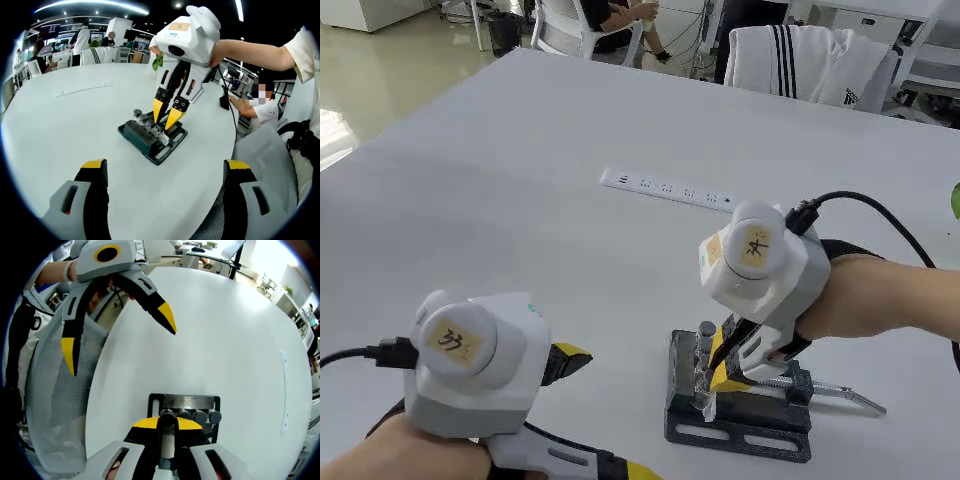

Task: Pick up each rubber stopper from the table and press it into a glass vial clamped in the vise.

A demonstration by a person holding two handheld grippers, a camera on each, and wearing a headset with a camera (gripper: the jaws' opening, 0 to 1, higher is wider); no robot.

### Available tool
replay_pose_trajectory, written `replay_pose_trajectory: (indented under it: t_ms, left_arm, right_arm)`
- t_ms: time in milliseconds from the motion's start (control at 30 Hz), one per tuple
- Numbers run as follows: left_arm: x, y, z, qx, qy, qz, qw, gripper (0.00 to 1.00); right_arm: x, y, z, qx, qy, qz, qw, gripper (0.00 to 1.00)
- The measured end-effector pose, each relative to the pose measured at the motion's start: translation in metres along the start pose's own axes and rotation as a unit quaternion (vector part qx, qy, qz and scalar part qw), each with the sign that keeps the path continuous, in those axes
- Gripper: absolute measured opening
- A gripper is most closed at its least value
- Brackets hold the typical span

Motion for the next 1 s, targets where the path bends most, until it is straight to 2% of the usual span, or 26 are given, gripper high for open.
replay_pose_trajectory:
  t_ms: [400,900,1000]
  left_arm:
    - [-0.0006,-0.0007,-0.0025,-0.003,0.004,-0.001,1.0,0.95]
    - [-0.0036,0.0017,-0.0049,-0.006,0.001,0.0,1.0,0.94]
    - [-0.0033,0.002,-0.0056,-0.007,0.001,0.0,1.0,0.94]
  right_arm:
    - [0.0,0.0008,-0.0018,-0.004,0.011,0.002,0.9999,0.06]
    - [0.0001,0.0002,-0.0006,-0.029,0.042,0.003,0.9987,0.06]
    - [-0.0004,0.0012,0.0005,-0.027,0.04,0.005,0.9988,0.06]
Point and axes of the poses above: the centre of the closed fingertips' face, and the gripper's own axes: x roughly forward along the fingers, y roughly to its left, z roughly out of its top, the point moved 2 cm from there along -x, roughly backward along the fingers, and after that the axes turned 7 degrees about -z, right-handed, at the moved point
